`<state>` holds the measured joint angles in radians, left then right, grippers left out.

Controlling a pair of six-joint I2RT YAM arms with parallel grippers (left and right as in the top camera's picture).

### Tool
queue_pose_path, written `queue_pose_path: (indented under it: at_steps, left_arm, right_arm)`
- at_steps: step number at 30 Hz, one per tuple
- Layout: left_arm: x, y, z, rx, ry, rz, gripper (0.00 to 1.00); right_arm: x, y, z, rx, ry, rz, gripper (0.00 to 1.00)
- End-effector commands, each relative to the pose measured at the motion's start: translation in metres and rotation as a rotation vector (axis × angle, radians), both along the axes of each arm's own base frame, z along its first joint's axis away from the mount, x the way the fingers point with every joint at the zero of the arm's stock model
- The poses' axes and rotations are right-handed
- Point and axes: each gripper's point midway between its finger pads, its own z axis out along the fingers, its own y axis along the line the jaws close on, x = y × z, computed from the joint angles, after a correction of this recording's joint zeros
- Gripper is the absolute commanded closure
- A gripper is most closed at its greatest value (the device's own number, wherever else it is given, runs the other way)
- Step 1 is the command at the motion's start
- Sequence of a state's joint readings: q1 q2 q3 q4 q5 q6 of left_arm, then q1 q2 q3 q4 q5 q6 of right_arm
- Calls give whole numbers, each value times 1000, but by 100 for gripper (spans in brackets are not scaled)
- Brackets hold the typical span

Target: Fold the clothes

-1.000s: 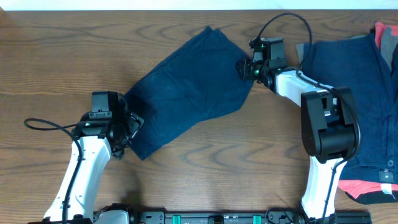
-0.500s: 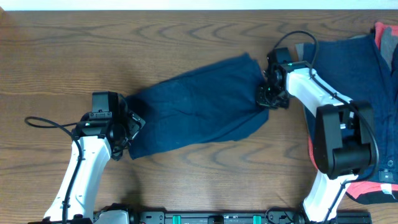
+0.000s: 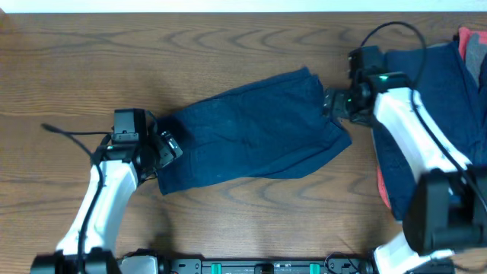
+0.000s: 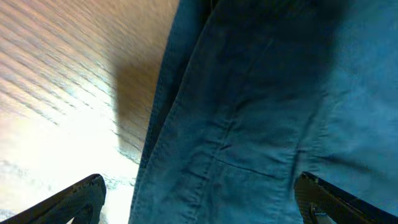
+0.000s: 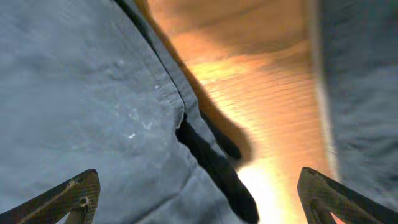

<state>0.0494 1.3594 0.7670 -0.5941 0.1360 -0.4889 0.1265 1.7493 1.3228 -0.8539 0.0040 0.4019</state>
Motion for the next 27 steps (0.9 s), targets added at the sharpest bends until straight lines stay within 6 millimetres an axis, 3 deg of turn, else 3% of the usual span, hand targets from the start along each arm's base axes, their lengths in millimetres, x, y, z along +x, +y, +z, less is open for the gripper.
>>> queue_pose_path:
  at_steps: [1, 5, 10, 13, 15, 20, 21, 24, 27]
  left_arm:
    - [-7, -3, -25, 1, 84, -71, 2]
    - [-2, -3, -48, -4, 123, -71, 2]
    - [7, -22, -59, -110, 109, -116, 2]
    - [10, -28, -60, -149, 99, -125, 23]
    - [10, -28, -60, -150, 99, -126, 49]
    - [11, -28, -60, -150, 97, -126, 89]
    - [10, -29, -60, -150, 99, -126, 94]
    - [7, -29, -58, -151, 108, -125, 94]
    - [4, -29, -48, -152, 121, -124, 94]
  right_arm:
    - [-5, -6, 38, -2, -88, 8, 1]
    - [-15, 6, 59, 30, -123, 118, 1]
    - [-27, 7, 56, 37, -75, 133, 2]
    - [-29, 22, 52, 83, -62, 206, 8]
    - [-30, 34, 50, 126, -56, 251, 9]
    - [-34, 55, 37, 151, -15, 314, 15]
    - [-35, 59, 34, 150, -4, 324, 15]
    - [-38, 69, 24, 150, 27, 350, 16]
    - [-44, 85, 14, 166, 61, 408, 26]
